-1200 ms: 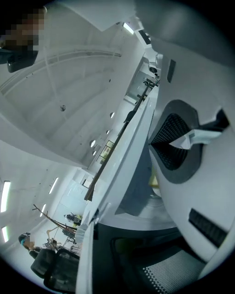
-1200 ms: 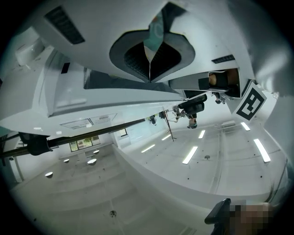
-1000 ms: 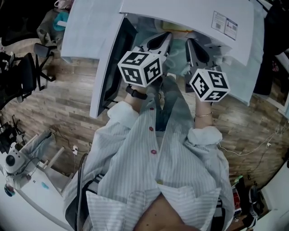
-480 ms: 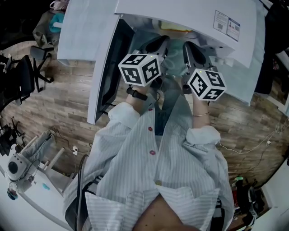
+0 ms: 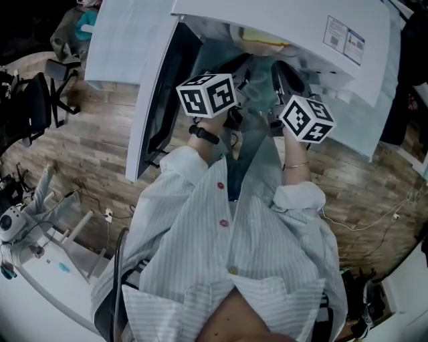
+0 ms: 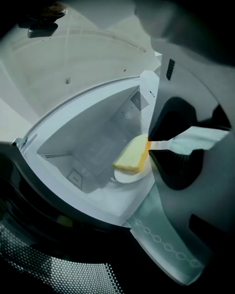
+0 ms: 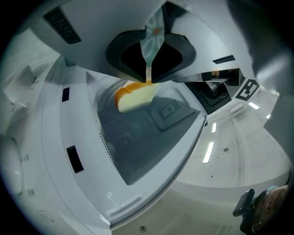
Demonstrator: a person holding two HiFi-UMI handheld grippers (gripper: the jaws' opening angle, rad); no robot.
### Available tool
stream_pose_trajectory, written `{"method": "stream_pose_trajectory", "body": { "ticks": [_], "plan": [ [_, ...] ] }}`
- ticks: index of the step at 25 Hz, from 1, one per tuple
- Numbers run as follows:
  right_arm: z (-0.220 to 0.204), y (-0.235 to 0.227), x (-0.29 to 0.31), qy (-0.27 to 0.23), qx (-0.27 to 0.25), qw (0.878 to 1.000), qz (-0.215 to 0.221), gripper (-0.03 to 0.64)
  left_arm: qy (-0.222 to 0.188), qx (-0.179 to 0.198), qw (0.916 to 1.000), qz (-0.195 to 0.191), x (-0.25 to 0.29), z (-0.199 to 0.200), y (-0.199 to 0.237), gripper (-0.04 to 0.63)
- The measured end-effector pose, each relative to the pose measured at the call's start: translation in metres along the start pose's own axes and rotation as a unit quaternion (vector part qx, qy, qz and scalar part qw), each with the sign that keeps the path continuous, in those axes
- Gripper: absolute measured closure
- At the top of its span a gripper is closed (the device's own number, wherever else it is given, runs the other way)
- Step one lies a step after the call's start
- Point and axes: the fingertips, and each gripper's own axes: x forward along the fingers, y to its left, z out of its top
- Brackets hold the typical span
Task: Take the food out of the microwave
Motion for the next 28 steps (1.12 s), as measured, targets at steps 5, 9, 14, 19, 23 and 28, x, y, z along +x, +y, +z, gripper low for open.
{"method": "stream_pose_trajectory", "body": {
  "ticks": [5, 9, 14, 19, 23, 28],
  "plan": [
    [-0.01, -0.002, 0.009, 0.01, 0.03, 0.999, 0.011, 0.523, 0.0, -0.022, 0.9997, 0.006, 0.001, -0.003, 0.012, 0.51],
    [-0.014, -0.006, 0.016, 0.007, 0.061, 0.998, 0.011, 0.5, -0.001, -0.043, 0.999, 0.009, 0.003, -0.005, 0.019, 0.478],
    [-0.025, -0.012, 0.024, 0.006, 0.131, 0.991, 0.018, 0.472, -0.002, -0.09, 0.9959, -0.007, 0.01, -0.012, 0.024, 0.434],
    [-0.032, -0.016, 0.03, -0.001, 0.205, 0.978, 0.031, 0.449, -0.013, -0.149, 0.9886, -0.02, 0.014, -0.014, 0.031, 0.411],
    [-0.032, -0.019, 0.036, -0.007, 0.242, 0.97, 0.036, 0.443, -0.019, -0.178, 0.9835, -0.026, 0.019, -0.014, 0.033, 0.41],
    [-0.036, -0.022, 0.042, -0.004, 0.285, 0.957, 0.042, 0.443, -0.031, -0.224, 0.9736, -0.031, 0.023, -0.012, 0.038, 0.41]
  ]
}}
